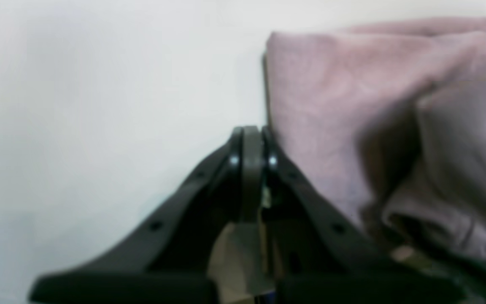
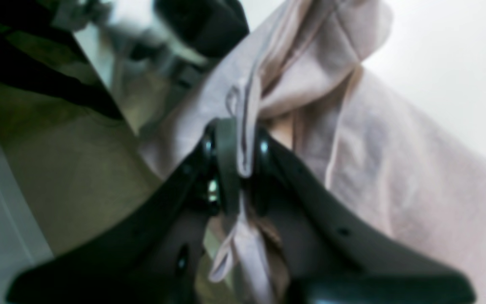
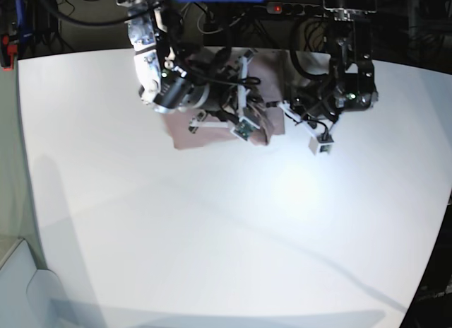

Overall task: Layout the t-shirt on the table in an organized manner, then fold the t-shirt properly
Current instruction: 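Lift the shirt end with the right gripper and fold it toward the left gripper, then lay the folded end down with the right gripper and move the left gripper aside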

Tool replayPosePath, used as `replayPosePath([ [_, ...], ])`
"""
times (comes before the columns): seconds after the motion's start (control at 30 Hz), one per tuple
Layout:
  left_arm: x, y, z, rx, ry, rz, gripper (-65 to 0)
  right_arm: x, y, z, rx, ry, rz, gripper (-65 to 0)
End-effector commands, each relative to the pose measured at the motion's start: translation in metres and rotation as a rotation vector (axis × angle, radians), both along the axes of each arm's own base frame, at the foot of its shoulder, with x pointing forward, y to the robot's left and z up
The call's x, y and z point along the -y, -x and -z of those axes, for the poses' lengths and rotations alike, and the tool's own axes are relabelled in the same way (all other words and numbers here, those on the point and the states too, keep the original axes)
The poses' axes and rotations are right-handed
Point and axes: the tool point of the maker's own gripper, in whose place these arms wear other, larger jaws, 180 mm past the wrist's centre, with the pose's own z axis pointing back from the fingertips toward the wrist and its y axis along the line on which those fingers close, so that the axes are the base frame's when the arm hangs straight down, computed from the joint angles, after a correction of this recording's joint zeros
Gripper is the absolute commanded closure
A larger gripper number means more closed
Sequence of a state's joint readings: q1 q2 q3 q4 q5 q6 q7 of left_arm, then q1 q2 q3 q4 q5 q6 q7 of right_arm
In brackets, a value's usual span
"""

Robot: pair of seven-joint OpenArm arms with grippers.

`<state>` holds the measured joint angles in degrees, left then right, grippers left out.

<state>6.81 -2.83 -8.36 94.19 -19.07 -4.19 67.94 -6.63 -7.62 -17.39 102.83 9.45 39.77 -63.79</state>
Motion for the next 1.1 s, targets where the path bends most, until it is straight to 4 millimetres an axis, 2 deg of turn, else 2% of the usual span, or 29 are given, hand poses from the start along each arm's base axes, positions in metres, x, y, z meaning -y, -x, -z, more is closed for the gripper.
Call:
replayPosePath([
  [0.0,-0.001,-0.008,-0.007,0.027,0.003,-0.008,-0.1,-0.008,-0.008,-0.013,0.036,-0.045,-0.003,0.0],
  [0.1,-0.001,-0.008,-0.007,0.027,0.001,-0.008,-0.1,-0.009,-0.017,-0.02,0.061,-0.047,-0.003,0.0],
  [0.27,-0.001,-0.008,-0.007,0.029,0.001,-0.009,-0.1,-0.01,-0.016,-0.016,0.047,-0.043,-0.01,-0.8],
  [0.5,-0.001,-0.009,-0.008,0.033,-0.002,-0.009,-0.1,-0.037,0.012,-0.02,0.052,-0.056,-0.151,-24.0],
  [0.63,-0.001,-0.012,-0.009,0.038,-0.002,-0.007,-0.1,-0.042,0.01,-0.046,0.099,-0.134,-0.152,-33.7],
  [0.73,-0.001,-0.011,-0.009,0.034,0.0,-0.006,-0.1,-0.03,-0.001,-0.062,0.154,-0.148,-0.112,-35.2],
  [0.8,-0.005,-0.011,-0.009,0.034,-0.007,-0.006,-0.1,-0.018,-0.011,-0.065,0.168,-0.143,-0.064,-35.2],
  [0.9,-0.008,-0.011,-0.011,0.039,-0.015,-0.004,-0.1,0.01,-0.03,-0.061,0.171,-0.122,0.033,-35.2],
  [1.0,-0.01,-0.016,-0.025,0.087,-0.025,0.002,-0.1,0.044,-0.041,-0.053,0.171,-0.07,0.107,-35.3],
  [1.07,-0.015,-0.02,-0.038,0.125,-0.046,0.011,-0.1,0.057,-0.044,-0.049,0.17,-0.047,0.128,-35.2],
])
